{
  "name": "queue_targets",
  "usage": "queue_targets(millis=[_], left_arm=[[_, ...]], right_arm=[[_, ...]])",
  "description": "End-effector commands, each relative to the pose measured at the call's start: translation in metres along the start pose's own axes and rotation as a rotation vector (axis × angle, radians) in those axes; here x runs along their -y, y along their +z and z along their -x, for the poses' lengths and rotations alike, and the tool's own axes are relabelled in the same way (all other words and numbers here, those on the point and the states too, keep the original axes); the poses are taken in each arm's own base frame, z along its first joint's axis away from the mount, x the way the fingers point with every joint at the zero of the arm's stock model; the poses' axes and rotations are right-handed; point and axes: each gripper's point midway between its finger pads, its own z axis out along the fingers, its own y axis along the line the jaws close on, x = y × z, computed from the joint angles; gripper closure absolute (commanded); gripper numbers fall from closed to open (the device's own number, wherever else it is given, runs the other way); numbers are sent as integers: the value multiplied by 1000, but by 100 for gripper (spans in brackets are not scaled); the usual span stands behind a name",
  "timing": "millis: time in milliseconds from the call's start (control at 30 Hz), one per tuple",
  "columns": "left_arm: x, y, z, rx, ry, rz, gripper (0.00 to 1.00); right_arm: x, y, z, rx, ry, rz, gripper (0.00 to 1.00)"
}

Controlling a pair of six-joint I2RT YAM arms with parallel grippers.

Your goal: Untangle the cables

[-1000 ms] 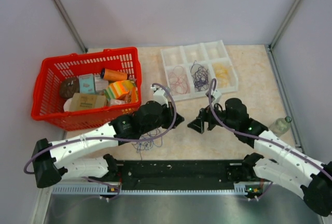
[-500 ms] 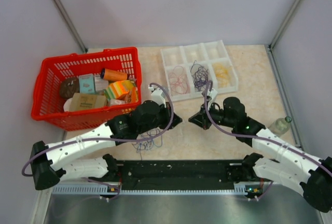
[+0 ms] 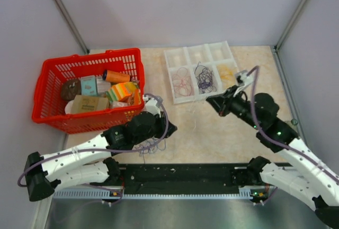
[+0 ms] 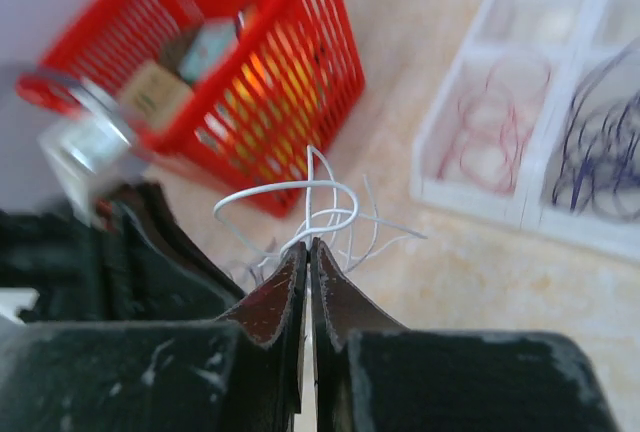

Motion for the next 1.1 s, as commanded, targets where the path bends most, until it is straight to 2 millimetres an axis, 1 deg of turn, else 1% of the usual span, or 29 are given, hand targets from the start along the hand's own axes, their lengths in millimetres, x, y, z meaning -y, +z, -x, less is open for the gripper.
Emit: queue_targets(millis=[0, 33, 67, 100, 133, 167, 233, 300, 367, 400, 433, 500, 533, 567, 600, 633, 700, 733, 767, 800, 833, 867, 900, 933, 967, 1000, 1033, 1067], left_arm=[[-10, 5, -17, -6, 44, -46, 67], [-7, 6, -19, -11, 34, -75, 52], [-3, 8, -20, -11, 31, -94, 43], [3, 9, -18, -11, 37, -118, 34], [7, 11, -17, -12, 48, -125, 29], [14, 11, -14, -18, 68, -137, 25], [31, 10, 0, 9, 117, -172, 23], [44, 5, 12, 58, 169, -193, 23], [59, -7, 24, 126, 223, -241, 25], [64, -12, 27, 154, 255, -262, 25], [73, -20, 34, 199, 280, -298, 25], [82, -31, 46, 275, 324, -339, 21], [84, -32, 53, 317, 327, -349, 16], [84, -31, 59, 354, 344, -344, 4], [85, -28, 65, 367, 348, -323, 1], [88, -25, 72, 374, 346, -306, 1], [90, -13, 84, 369, 306, -247, 1], [95, -10, 89, 374, 288, -241, 1], [100, -4, 90, 373, 291, -245, 1], [101, 8, 88, 358, 297, -228, 2], [106, 13, 89, 354, 297, -231, 2], [116, 17, 86, 341, 317, -274, 2], [127, 18, 82, 332, 336, -336, 4], [141, 16, 74, 314, 347, -426, 8], [151, 14, 70, 317, 352, -496, 25], [151, 16, 69, 317, 322, -498, 49], [141, 24, 64, 290, 287, -451, 67], [126, 32, 54, 247, 278, -386, 82]], right_arm=[[-27, -41, 101, 222, -22, -37, 100], [-38, -41, 102, 195, -24, 9, 100], [-47, -44, 110, 201, -21, 38, 100], [-52, -45, 112, 201, -9, 60, 100], [-56, -47, 116, 211, 2, 76, 100], [-60, -50, 121, 227, 14, 85, 100], [-67, -57, 132, 252, 38, 103, 100], [-76, -61, 143, 265, 55, 129, 100], [-82, -65, 154, 274, 71, 139, 100], [-85, -66, 157, 273, 74, 143, 100], [-87, -68, 161, 277, 75, 145, 100], [-91, -71, 167, 286, 76, 158, 100], [-95, -72, 169, 284, 75, 177, 100], [-99, -75, 171, 286, 81, 193, 100], [-102, -76, 172, 285, 87, 207, 100], [-107, -78, 174, 291, 92, 227, 100], [-114, -83, 178, 299, 117, 262, 100], [-119, -85, 180, 302, 134, 285, 100], [-123, -88, 183, 308, 149, 307, 100], [-128, -90, 185, 310, 163, 333, 100], [-133, -94, 189, 322, 174, 357, 100], [-136, -95, 191, 325, 182, 375, 100], [-139, -98, 193, 333, 184, 387, 100], [-137, -98, 194, 340, 187, 377, 100], [-135, -98, 195, 346, 184, 363, 100], [-132, -98, 197, 354, 177, 344, 100], [-129, -98, 200, 366, 161, 320, 100], [-123, -97, 205, 382, 147, 279, 100]])
